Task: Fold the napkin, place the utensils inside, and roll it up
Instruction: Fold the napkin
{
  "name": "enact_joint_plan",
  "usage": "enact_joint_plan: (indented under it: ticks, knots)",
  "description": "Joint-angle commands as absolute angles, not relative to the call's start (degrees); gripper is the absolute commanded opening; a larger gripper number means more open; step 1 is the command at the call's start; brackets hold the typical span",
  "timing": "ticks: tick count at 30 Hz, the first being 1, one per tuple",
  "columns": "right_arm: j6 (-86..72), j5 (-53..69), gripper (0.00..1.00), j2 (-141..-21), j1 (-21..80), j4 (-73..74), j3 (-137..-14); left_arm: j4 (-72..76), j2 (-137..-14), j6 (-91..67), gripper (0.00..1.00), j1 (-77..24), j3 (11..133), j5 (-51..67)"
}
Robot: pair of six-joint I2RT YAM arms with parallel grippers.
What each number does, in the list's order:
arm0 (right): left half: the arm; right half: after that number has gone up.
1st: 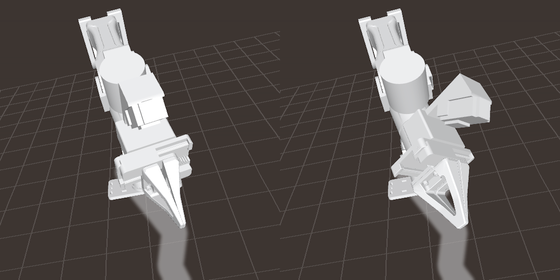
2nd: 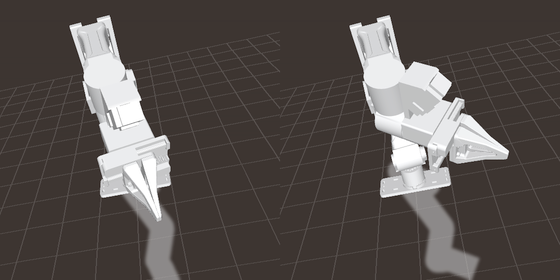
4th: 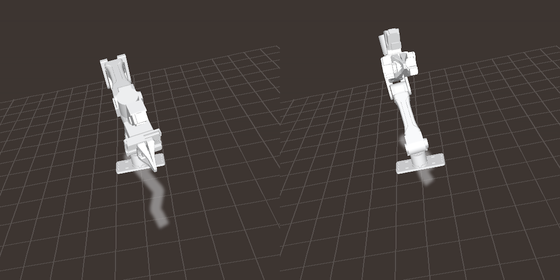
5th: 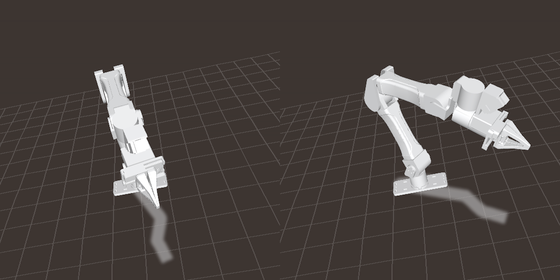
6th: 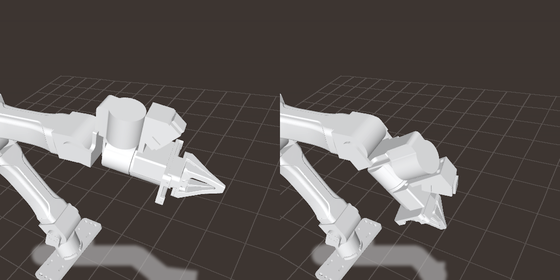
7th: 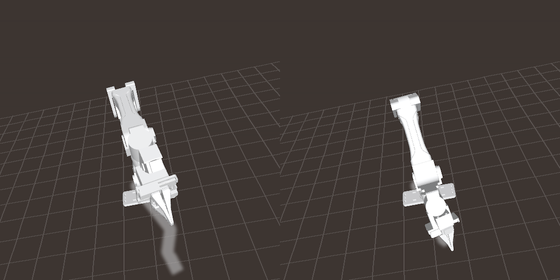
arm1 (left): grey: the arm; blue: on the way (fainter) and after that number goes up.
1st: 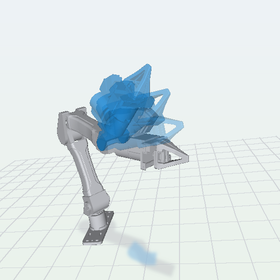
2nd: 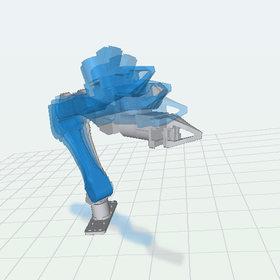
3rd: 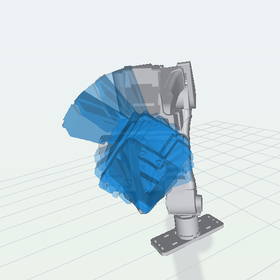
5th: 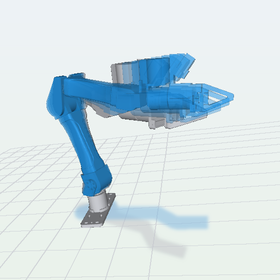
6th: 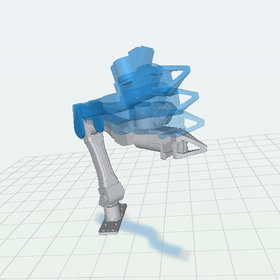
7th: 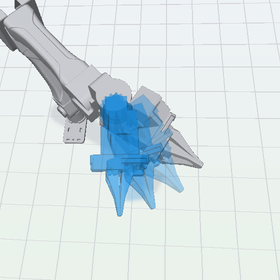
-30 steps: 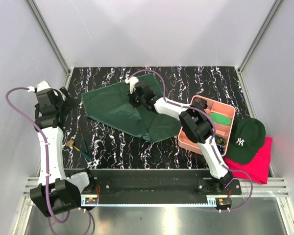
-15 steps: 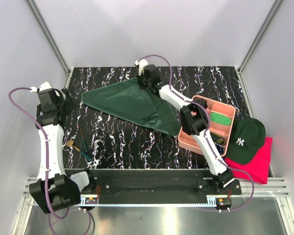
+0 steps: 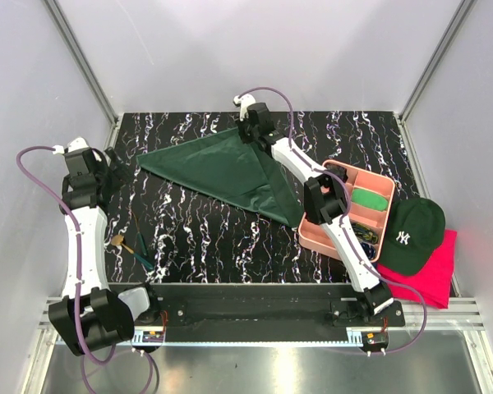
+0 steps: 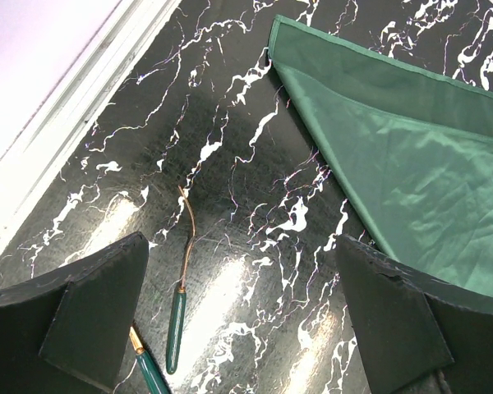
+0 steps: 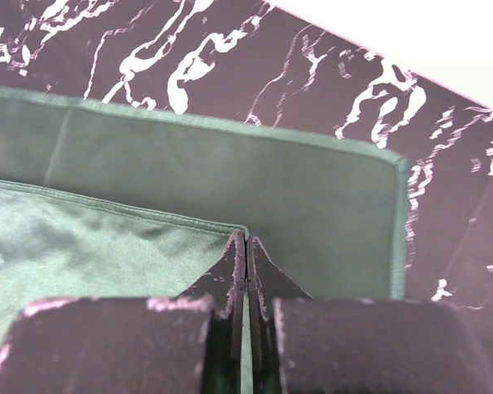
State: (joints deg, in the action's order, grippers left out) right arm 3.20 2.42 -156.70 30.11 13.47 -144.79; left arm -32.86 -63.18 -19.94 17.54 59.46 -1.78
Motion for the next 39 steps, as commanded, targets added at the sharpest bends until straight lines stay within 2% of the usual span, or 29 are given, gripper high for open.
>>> enact_joint_plan:
  ticks: [1,12,27,28,29,33,36,39]
  knots:
    - [3.9,0.9,0.00,-157.2,28.5,13.0,-149.6,-30.1,-63.7,-20.1,0.99,17.8,59.5,-0.4]
    - [3.4,0.4,0.00,-159.9,26.7,12.4,-156.2,-30.0,-63.9,-20.2,0.99,17.8,59.5,-0.4]
    - [3.9,1.6,0.00,-162.2,25.9,9.4,-156.1,-30.1,-64.3,-20.2,0.99,17.7,59.7,-0.3]
    - [3.9,1.8,0.05,-161.7,25.9,9.3,-155.7,-30.1,-64.4,-20.4,0.99,17.8,59.6,-0.4]
    - [4.0,2.0,0.21,-161.2,26.0,9.3,-154.6,-30.1,-64.5,-20.5,0.99,17.8,59.6,1.2]
    - [4.0,4.3,0.70,-155.2,25.9,9.3,-150.6,-29.7,-65.6,-20.7,0.99,17.8,59.4,3.6]
    - [3.6,6.0,0.81,-148.7,26.0,9.7,-145.6,-28.7,-66.8,-21.5,0.99,17.7,58.4,5.9]
    - [2.0,7.6,0.84,-141.5,26.1,9.8,-138.4,-27.9,-68.9,-23.3,0.99,17.6,57.6,8.3]
